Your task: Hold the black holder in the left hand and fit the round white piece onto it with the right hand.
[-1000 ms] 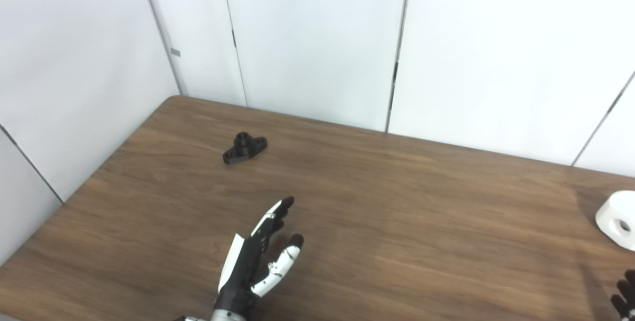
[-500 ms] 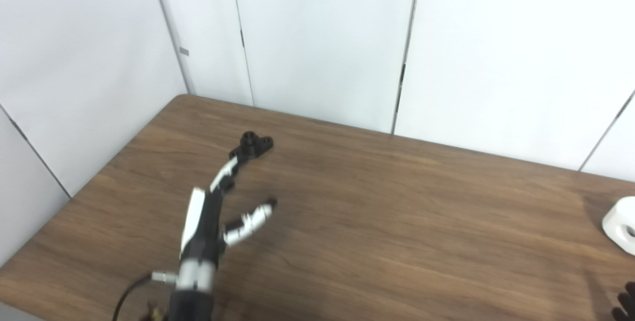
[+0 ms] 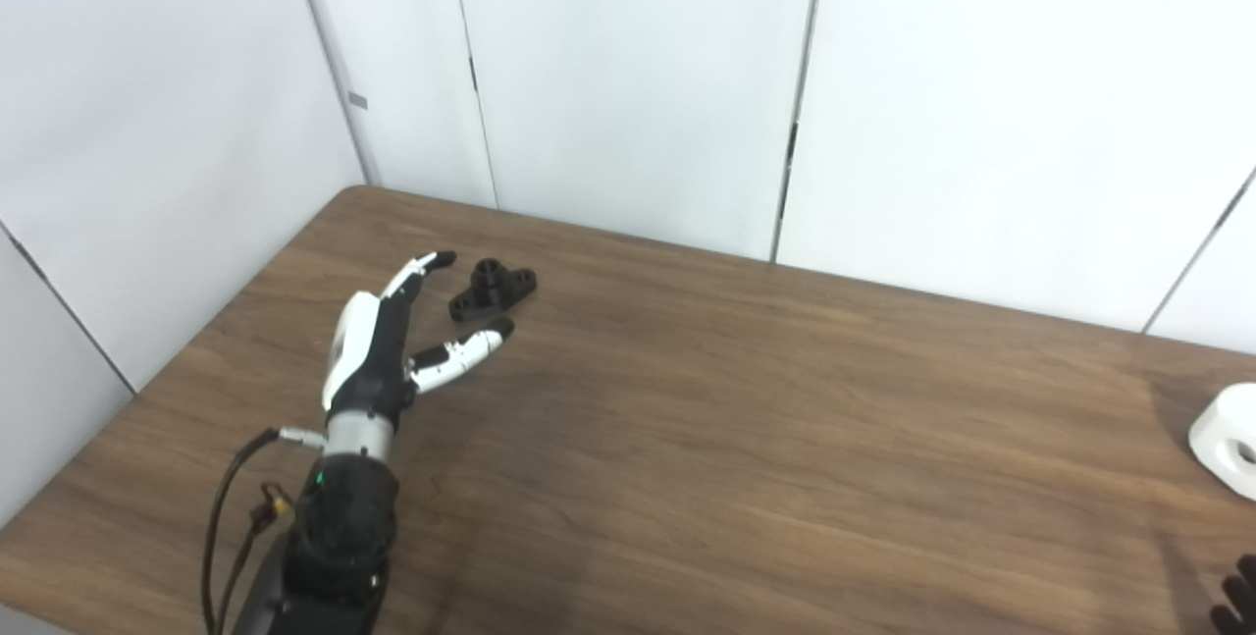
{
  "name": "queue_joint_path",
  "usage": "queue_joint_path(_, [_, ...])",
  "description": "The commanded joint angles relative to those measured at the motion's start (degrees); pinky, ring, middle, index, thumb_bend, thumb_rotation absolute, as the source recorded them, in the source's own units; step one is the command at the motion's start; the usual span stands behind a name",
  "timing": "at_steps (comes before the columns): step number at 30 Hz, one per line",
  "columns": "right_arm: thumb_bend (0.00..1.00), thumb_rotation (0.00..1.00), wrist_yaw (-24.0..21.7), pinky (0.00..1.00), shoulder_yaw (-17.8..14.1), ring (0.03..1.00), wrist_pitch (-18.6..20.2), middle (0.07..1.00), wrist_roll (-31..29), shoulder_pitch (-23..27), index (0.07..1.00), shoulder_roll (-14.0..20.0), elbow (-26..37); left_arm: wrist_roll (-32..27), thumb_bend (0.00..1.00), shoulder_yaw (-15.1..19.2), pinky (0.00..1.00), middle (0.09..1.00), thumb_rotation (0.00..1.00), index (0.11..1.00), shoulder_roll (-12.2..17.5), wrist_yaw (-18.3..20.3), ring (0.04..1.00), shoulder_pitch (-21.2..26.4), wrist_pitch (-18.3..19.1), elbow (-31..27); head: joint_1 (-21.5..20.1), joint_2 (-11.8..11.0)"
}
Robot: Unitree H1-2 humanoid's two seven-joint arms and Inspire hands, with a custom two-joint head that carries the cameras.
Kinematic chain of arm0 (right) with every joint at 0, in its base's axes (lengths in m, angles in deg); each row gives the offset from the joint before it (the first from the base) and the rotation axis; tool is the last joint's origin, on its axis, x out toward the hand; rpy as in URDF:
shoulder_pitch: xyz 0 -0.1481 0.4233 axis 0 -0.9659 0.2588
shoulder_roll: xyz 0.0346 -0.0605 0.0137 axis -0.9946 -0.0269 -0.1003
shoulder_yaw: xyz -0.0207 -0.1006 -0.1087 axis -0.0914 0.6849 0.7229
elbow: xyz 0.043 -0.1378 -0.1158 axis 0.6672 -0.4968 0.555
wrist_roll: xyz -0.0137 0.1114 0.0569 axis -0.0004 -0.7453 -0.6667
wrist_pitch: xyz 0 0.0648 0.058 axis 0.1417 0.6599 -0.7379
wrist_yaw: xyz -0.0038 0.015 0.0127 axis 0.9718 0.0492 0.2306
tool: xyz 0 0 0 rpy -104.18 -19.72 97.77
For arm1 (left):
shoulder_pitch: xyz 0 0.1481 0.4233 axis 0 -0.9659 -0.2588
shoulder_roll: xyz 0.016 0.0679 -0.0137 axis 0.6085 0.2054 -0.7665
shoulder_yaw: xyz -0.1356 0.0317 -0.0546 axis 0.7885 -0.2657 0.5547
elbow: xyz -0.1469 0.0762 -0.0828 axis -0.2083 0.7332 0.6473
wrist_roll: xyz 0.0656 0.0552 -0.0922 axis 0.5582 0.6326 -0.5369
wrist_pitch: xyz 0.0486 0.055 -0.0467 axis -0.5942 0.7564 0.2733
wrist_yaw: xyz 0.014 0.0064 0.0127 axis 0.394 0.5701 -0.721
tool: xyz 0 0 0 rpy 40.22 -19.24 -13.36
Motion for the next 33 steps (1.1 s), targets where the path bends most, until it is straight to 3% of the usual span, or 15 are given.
queue_joint_path(1, [0.66, 1.00, 0.57, 1.00, 0.70, 1.000, -0.63, 1.000, -0.53, -2.13, 1.000, -1.60, -1.46, 2.66, 0.82, 0.14, 0.96, 0.938, 0.35, 0.853, 2.53, -1.90, 0.976, 3.72, -0.73, 1.55, -0.07, 0.14])
queue_joint_path(7, [0.65, 1.00, 0.42, 1.00, 0.79, 1.000, -0.43, 1.000, -0.62, -2.32, 1.000, -1.48, -1.19, 4.44, 0.85, -0.16, 0.96, 0.931, 0.37, 0.844, 4.53, -3.74, 0.983, 7.79, -1.37, 9.00, -0.16, 0.24])
queue_joint_path(17, [0.65, 1.00, 0.81, 1.00, 1.13, 1.000, -0.61, 1.000, 0.68, -2.55, 1.000, -1.77, -0.84, 4.62, 0.92, -2.52, 0.98, 0.943, 0.39, 0.832, 7.63, -2.30, 0.993, 14.66, 1.33, 20.49, -0.92, 0.35])
queue_joint_path(28, [0.67, 1.00, 0.89, 1.00, 1.28, 1.000, -1.03, 1.000, 1.05, -2.84, 1.000, -2.13, -0.71, 3.81, 0.92, -5.55, 1.00, 0.952, 0.33, 0.813, 8.14, -2.68, 0.995, 18.60, 1.90, 29.37, -1.50, 0.65])
queue_joint_path(33, [0.67, 1.00, 0.84, 1.00, 1.34, 1.000, -0.73, 1.000, 0.99, -3.16, 1.000, -2.09, -0.17, 3.25, 0.93, -6.44, 0.96, 0.944, 0.31, 0.801, 8.14, -2.60, 0.991, 20.15, 1.57, 33.52, -1.55, 0.84])
